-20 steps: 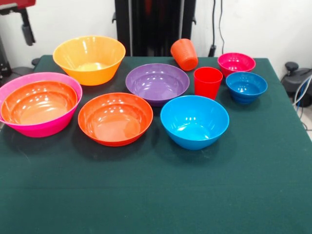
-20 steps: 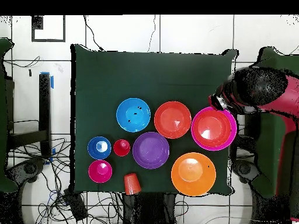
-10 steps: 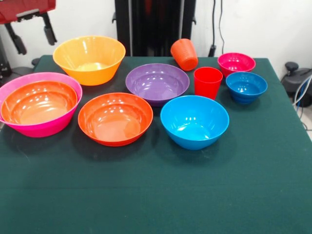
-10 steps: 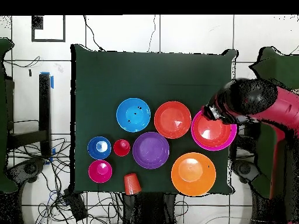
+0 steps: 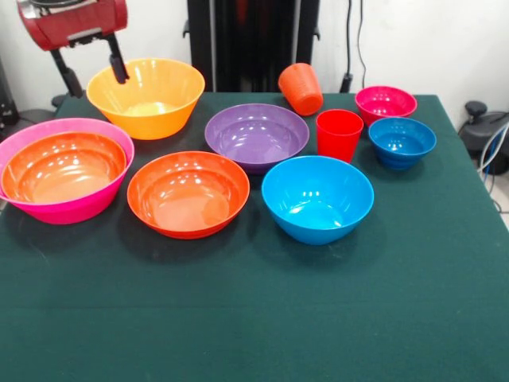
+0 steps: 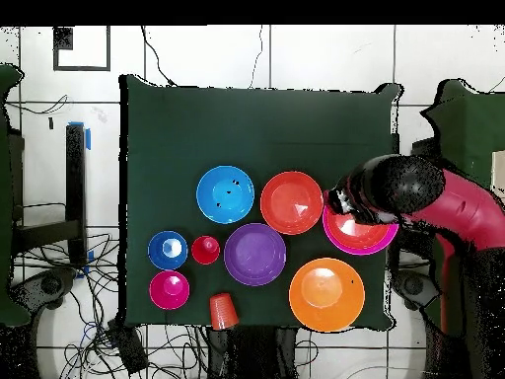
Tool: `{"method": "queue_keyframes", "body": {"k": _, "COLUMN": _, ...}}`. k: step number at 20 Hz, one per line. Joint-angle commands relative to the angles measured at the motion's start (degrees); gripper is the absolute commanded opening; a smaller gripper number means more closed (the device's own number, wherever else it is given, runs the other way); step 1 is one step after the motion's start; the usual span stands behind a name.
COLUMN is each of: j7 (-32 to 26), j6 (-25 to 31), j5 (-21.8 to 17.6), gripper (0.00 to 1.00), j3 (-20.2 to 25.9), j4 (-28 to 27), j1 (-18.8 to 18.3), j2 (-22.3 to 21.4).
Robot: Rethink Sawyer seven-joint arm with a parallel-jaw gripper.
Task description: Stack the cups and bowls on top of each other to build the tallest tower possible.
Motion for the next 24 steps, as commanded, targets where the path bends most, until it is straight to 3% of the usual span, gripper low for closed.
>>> {"method": "queue_keyframes", "body": {"k": 1, "j7": 11.8, "j6": -5.4, "j5": 1.1, "gripper": 1.0, "j3": -1.6, "j4": 8.8, "j1": 1.1, "j2": 0.7}}
{"method": "queue_keyframes", "body": {"k": 7, "j7": 14.8, "j6": -8.8, "j5": 1.0, "gripper": 1.0, "j3": -3.6, "j4": 12.0, "j1": 2.0, "j2": 0.0}}
{"method": "queue_keyframes", "body": {"k": 17, "j7": 24.0, "j6": -6.5, "j5": -0.1, "gripper": 1.0, "j3": -11.9, "j4": 11.2, "j1": 6.4, "j2": -1.6}}
{"method": "queue_keyframes", "body": {"k": 24, "j7": 27.1, "j6": -7.6, "j5": -0.4, "gripper": 1.0, "j3": -14.5, "j4": 12.8, "j1": 7.0, "j2": -2.3}}
